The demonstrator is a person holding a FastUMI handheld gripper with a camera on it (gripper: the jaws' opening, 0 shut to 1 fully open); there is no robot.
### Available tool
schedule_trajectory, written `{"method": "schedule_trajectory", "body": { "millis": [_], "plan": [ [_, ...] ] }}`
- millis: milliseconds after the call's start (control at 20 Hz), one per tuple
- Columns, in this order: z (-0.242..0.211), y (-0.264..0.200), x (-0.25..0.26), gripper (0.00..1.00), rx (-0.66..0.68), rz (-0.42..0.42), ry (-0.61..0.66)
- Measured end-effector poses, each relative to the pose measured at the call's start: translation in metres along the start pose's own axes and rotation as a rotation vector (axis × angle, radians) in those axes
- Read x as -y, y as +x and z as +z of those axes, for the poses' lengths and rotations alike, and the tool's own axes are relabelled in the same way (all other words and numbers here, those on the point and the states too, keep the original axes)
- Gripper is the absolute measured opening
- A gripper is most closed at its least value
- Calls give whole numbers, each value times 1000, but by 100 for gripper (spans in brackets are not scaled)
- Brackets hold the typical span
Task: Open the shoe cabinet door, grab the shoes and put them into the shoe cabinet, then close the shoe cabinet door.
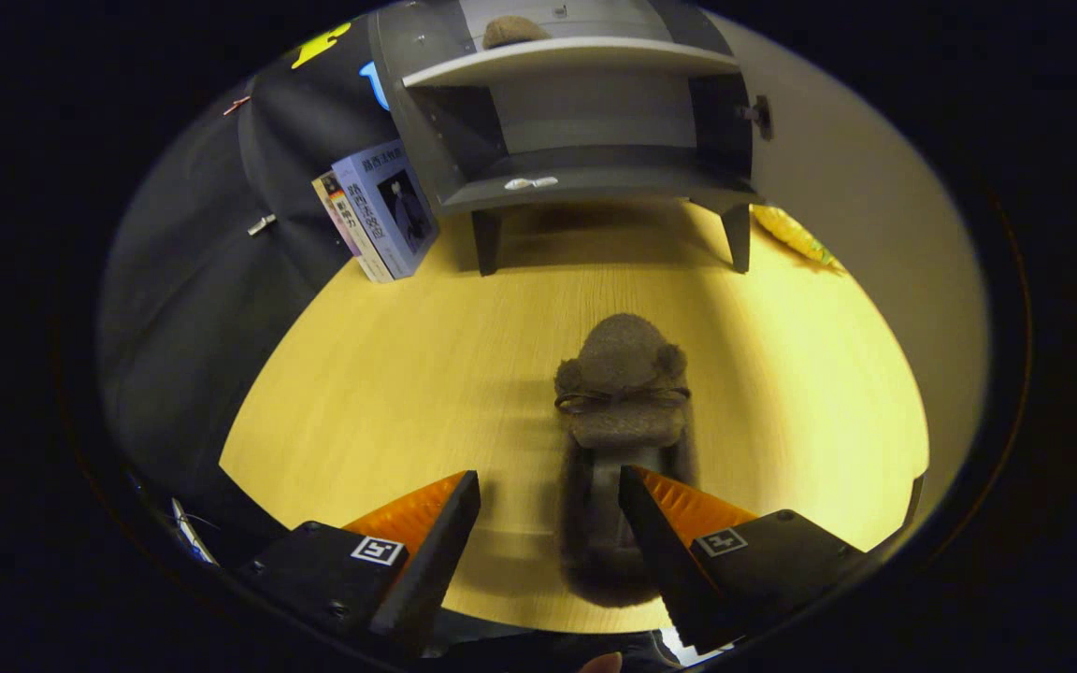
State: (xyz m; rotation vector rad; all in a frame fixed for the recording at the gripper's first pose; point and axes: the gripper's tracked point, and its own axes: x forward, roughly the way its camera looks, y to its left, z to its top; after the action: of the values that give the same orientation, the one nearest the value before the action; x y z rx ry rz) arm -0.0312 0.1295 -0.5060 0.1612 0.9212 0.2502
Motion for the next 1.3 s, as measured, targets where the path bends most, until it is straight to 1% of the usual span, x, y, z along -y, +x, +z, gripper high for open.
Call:
{"method": "schedule_trajectory", "body": {
  "millis": [50,100,250,350,450,600,750,950,1100,1300],
  "plan": [
    [3,10,0,97,13,-10,0],
    [6,21,1,90,28,-30,-1],
    [17,46,14,81,79,-118,0],
    [28,53,21,71,114,-158,-3],
    [35,58,32,45,148,-186,3],
    [43,59,31,7,175,-177,31],
    [54,47,32,7,212,-170,-3],
    [80,11,29,7,269,-140,-19],
    [114,-30,20,7,319,-120,-20],
    [173,-86,2,7,390,-104,-22]
  ]
}}
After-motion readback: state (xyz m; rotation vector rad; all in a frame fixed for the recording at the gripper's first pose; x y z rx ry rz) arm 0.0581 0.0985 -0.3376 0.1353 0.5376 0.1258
